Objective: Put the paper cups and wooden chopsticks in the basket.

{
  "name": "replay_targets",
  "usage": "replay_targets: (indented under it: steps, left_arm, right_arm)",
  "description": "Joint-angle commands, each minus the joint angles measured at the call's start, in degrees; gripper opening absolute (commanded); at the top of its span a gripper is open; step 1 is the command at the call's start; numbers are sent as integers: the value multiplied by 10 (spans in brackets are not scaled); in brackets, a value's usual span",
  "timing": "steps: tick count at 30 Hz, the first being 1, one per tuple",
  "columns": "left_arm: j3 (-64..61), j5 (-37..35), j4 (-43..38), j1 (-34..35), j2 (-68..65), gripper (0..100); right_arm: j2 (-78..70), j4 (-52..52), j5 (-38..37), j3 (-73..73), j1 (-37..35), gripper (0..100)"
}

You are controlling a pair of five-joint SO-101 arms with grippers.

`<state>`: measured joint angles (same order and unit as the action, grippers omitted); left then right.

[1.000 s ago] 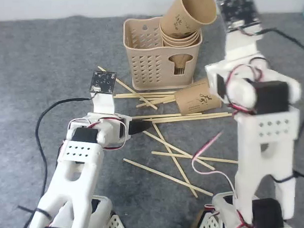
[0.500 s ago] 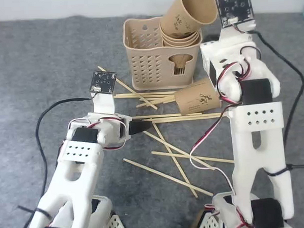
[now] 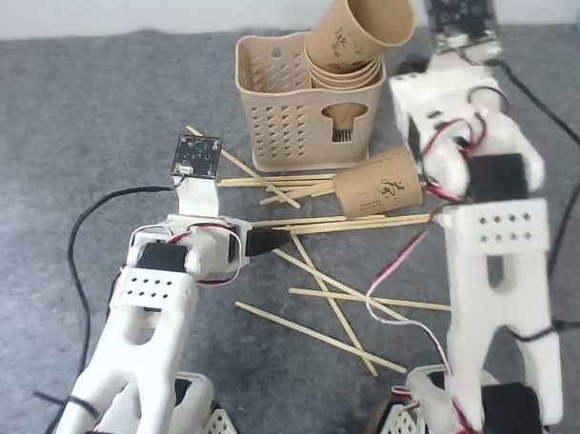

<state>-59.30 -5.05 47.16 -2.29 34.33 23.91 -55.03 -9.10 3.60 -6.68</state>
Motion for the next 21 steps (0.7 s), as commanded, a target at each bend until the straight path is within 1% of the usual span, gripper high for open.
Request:
replay_targets:
  steps: [1, 3, 11, 14, 17, 21]
  left_arm:
    - [4, -4, -11, -1, 13, 445]
    - [4, -4, -11, -1, 12, 445]
    - [2, -4, -12, -1, 12, 445]
    - [2, -4, -12, -1, 12, 445]
    - [3, -4, -12, -1, 12, 445]
    - [3, -4, -12, -1, 12, 445]
  right_arm:
    - [39, -40, 0, -28, 7, 8]
    - [29, -33, 0, -20, 15, 8]
    - [-83, 155, 0, 18, 22, 8]
    - [-121, 207, 0, 16, 19, 8]
    - [-127, 228, 0, 16, 15, 8]
    - [-125, 232, 0, 10, 2, 8]
